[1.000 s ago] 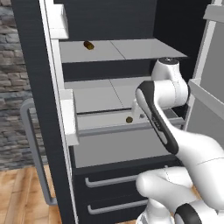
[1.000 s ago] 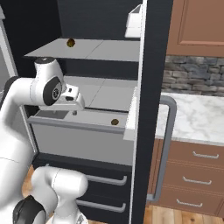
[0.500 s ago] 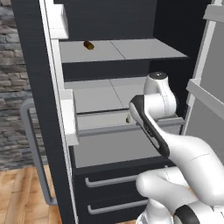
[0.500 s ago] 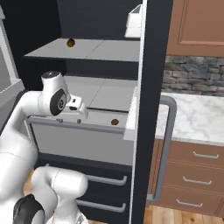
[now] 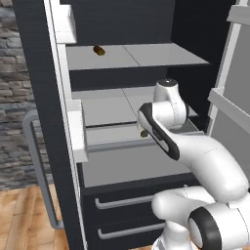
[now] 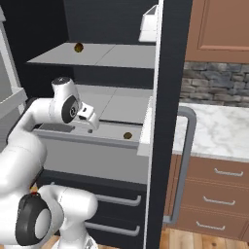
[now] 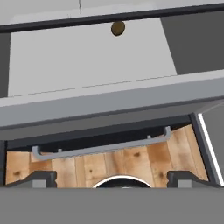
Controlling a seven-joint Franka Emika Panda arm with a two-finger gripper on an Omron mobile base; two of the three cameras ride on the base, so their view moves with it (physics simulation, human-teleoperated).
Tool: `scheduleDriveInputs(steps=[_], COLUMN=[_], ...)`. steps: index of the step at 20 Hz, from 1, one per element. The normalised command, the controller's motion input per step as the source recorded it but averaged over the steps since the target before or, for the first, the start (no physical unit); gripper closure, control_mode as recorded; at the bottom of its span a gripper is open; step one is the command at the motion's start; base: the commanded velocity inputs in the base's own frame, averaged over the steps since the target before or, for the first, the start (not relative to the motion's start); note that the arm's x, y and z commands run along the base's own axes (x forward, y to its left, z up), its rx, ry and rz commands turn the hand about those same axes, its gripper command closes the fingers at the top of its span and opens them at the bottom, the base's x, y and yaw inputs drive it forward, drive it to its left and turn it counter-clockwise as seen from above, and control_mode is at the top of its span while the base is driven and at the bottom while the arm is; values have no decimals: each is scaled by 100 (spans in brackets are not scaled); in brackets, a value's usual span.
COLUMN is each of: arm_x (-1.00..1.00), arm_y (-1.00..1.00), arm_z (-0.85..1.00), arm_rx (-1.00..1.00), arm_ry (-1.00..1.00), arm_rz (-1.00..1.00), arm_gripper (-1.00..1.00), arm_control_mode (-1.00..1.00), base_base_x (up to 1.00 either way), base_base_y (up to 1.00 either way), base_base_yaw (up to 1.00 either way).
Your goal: Fully open the fridge drawer.
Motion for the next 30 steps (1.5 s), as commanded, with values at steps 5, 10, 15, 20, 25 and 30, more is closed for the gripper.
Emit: scheduleDriveInputs(steps=[5, 10, 15, 20, 25, 30], arm_x=[39, 44, 42, 40, 38, 20], arm_y=[-1, -1, 6, 5, 9, 5], arm_z=[-35, -44, -17, -27, -34, -36], arm_rx=[11, 5, 0, 0, -1, -3], arm_ry=[0, 1, 0, 0, 0, 0], arm_rz=[-11, 0, 4, 5, 6, 6], arm_gripper=[-100, -100, -100, -100, -100, -100], arm_control_mode=[-100, -100, -100, -100, -100, -100], base_base_x=[0, 0, 0, 0, 0, 0], base_base_y=[0, 0, 0, 0, 0, 0], base_base_yaw=[0, 0, 0, 0, 0, 0])
